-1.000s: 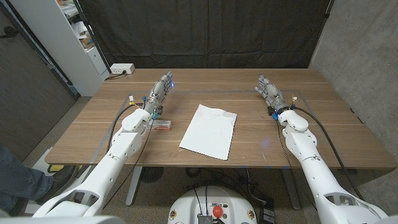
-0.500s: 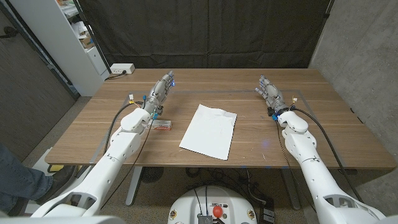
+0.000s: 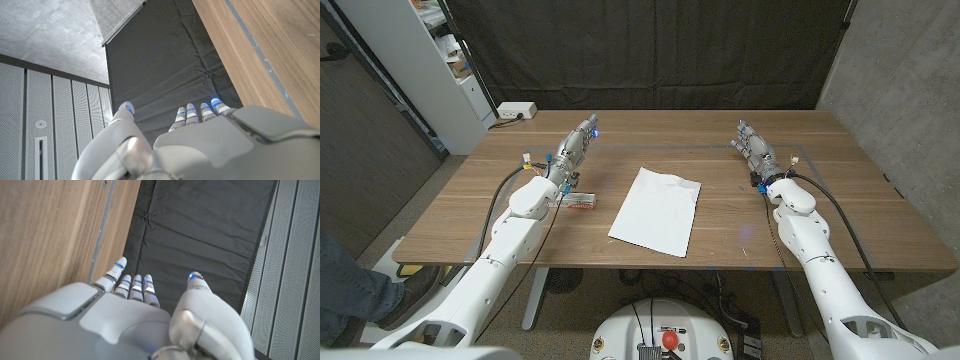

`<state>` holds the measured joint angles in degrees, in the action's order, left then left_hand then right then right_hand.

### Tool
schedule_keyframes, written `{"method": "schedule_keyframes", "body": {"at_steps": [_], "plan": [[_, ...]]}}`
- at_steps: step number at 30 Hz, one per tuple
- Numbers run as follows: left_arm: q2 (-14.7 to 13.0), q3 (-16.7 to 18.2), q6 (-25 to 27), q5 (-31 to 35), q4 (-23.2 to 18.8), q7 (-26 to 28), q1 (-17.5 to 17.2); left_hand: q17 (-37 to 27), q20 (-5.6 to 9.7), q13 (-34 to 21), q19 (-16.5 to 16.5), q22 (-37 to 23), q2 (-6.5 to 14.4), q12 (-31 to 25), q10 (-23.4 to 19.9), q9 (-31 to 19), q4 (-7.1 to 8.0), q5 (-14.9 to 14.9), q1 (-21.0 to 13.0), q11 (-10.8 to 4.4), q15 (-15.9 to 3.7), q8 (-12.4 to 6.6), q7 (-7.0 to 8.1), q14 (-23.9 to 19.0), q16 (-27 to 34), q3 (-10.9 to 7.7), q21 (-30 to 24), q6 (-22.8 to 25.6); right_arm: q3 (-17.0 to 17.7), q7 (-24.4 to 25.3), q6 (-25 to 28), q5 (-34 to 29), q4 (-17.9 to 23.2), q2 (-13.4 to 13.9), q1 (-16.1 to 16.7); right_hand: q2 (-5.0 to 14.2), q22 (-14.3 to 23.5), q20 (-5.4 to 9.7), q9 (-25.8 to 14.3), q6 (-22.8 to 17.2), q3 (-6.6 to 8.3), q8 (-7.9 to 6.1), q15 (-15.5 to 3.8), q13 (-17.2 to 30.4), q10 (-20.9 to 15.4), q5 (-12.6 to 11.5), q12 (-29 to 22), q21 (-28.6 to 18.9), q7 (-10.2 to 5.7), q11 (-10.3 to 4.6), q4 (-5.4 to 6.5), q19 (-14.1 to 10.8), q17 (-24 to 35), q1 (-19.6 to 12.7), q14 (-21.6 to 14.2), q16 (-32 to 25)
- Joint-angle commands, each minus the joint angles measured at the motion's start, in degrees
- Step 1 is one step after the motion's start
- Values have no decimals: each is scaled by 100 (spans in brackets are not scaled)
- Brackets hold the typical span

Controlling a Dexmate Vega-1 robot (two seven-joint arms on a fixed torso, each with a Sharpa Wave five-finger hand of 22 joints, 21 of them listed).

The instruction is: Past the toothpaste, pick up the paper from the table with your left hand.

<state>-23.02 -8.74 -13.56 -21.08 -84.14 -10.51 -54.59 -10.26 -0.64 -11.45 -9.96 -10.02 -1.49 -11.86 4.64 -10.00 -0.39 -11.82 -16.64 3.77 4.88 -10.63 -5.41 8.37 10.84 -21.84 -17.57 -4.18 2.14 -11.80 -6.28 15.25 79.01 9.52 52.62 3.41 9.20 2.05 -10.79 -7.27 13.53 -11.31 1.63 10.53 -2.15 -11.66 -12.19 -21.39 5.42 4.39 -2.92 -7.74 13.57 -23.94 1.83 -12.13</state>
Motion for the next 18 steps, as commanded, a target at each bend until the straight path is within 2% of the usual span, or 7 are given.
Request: {"method": "schedule_keyframes", "body": {"at_steps": [1, 18], "plan": [[-47, 95, -252, 24, -186, -28, -224, -8, -42, 4, -103, -7, 28, -47, -14, -25, -34, 22, -31, 5, 1, -42, -36, -37, 25, -11, 18, 50, -22, 70, 1, 5, 99, -5, 49, 41, 32, -6, -18, -56, 17, -15, 1, 23, -35, -17, 10, 11, -16, 7, -22, -67, 0, 11, -21, -46], [-40, 75, -587, 250, -349, 27, -445, -9, -49, 11, -91, -8, 39, -50, -30, -26, -56, 30, -44, -8, 4, -42, -32, -56, 26, -10, 46, 69, 22, 144, 19, 47, 294, 67, 193, 41, 33, -14, -18, -65, 7, -15, 2, 25, -47, -17, 22, 55, -21, 11, -41, -74, -11, 14, -22, -43]]}}
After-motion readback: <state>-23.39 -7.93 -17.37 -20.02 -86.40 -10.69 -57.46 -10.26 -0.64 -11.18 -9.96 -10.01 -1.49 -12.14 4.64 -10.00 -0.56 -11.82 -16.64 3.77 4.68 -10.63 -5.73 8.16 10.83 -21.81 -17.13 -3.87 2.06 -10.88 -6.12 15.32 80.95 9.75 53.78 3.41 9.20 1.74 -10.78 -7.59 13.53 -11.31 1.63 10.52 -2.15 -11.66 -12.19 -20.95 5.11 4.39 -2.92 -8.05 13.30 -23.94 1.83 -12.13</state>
